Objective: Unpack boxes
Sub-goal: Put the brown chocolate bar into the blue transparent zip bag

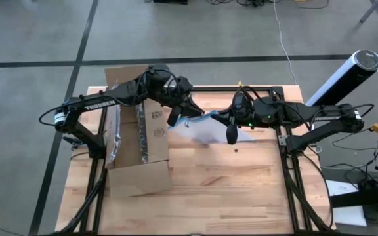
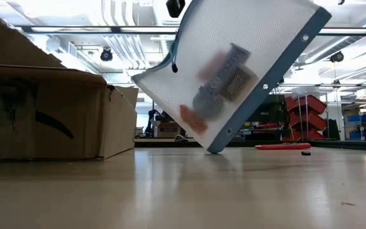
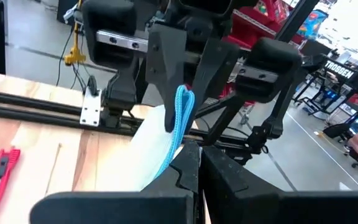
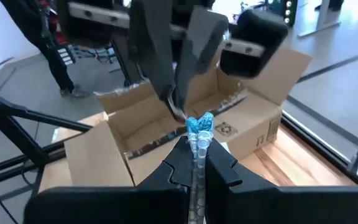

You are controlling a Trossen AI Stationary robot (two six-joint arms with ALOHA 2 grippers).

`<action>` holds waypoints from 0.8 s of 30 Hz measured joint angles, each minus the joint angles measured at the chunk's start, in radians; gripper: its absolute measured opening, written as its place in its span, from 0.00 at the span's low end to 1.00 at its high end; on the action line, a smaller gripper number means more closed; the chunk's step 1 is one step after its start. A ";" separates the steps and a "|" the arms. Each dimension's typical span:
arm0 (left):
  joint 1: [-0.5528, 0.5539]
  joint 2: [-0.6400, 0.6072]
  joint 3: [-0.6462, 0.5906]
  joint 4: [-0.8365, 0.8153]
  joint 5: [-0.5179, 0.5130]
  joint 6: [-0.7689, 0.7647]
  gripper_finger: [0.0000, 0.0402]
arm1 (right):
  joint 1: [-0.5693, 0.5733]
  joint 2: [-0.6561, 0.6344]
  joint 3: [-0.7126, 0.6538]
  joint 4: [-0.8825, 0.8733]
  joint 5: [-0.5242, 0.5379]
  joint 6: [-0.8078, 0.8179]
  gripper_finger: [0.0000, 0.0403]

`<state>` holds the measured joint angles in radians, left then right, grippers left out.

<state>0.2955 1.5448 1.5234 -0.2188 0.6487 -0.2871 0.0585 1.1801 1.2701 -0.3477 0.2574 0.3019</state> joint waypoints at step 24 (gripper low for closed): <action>0.001 0.023 0.000 -0.058 0.023 0.016 0.00 | 0.000 0.000 0.000 0.055 -0.033 -0.003 0.00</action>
<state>0.2962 1.5675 1.5230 -0.2772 0.6720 -0.2714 0.0586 1.1802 1.2701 -0.2926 0.2245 0.2989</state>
